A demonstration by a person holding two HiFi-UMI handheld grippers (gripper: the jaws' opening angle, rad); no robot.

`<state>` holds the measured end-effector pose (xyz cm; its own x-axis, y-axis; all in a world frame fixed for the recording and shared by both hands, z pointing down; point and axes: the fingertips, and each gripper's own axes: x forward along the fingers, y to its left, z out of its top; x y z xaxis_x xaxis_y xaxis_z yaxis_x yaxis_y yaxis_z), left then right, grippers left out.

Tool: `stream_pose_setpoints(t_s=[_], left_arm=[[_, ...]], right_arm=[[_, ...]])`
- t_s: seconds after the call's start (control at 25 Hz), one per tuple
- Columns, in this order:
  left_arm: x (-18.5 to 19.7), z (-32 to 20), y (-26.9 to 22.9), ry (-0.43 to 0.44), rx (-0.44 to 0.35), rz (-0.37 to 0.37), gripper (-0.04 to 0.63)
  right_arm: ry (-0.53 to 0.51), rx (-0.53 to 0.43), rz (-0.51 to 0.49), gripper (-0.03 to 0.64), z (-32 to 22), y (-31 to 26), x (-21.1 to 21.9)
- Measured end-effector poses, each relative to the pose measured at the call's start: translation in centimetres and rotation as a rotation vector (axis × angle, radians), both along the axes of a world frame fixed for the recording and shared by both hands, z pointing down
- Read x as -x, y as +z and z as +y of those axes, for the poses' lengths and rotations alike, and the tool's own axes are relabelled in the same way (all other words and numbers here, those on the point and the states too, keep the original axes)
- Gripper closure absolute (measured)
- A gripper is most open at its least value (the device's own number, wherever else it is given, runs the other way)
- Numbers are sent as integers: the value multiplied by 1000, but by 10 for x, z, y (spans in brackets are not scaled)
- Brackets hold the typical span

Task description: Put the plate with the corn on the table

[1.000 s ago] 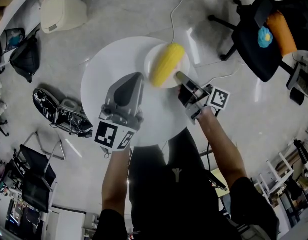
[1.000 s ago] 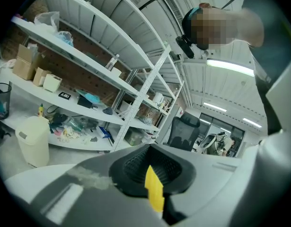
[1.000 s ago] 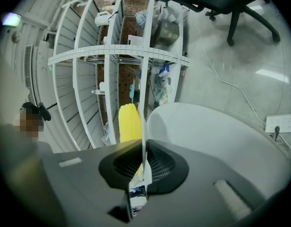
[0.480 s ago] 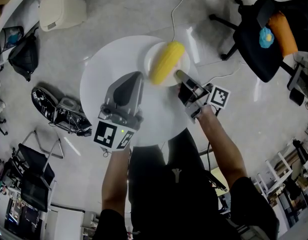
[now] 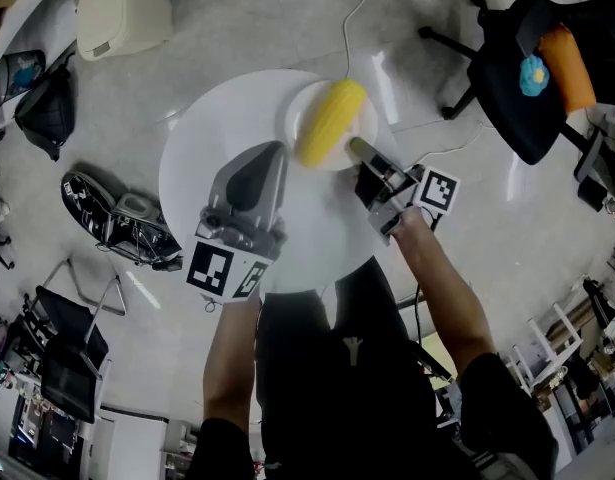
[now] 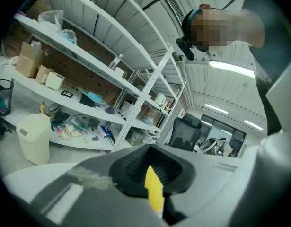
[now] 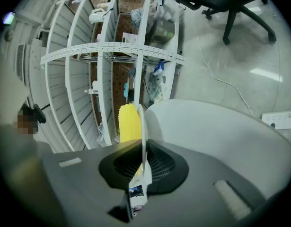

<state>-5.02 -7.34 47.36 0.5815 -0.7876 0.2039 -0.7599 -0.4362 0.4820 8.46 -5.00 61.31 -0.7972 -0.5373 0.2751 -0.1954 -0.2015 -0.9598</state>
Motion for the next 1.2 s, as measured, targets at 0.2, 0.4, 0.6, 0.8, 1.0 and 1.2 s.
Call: stream_pose_setpoints(t_s=[0.2, 0.4, 0.6, 0.8, 1.0, 1.2], left_arm=[[2, -1, 0, -5, 0, 5, 594], [2, -1, 1, -6, -2, 6, 593], [2, -1, 1, -5, -1, 8, 593], [2, -2, -1, 2, -5, 10, 593], [2, -2, -2, 6, -7, 8, 593], [0, -3, -1, 6, -6, 11, 593]], right_arm=[[3, 14, 8, 586, 0, 1, 0], [3, 16, 13, 586, 0, 2, -1], [8, 24, 20, 586, 0, 3, -2], [10, 30, 36, 586, -1, 3, -1], [6, 33, 45, 586, 1, 4, 0], [6, 38, 50, 586, 1, 4, 0]])
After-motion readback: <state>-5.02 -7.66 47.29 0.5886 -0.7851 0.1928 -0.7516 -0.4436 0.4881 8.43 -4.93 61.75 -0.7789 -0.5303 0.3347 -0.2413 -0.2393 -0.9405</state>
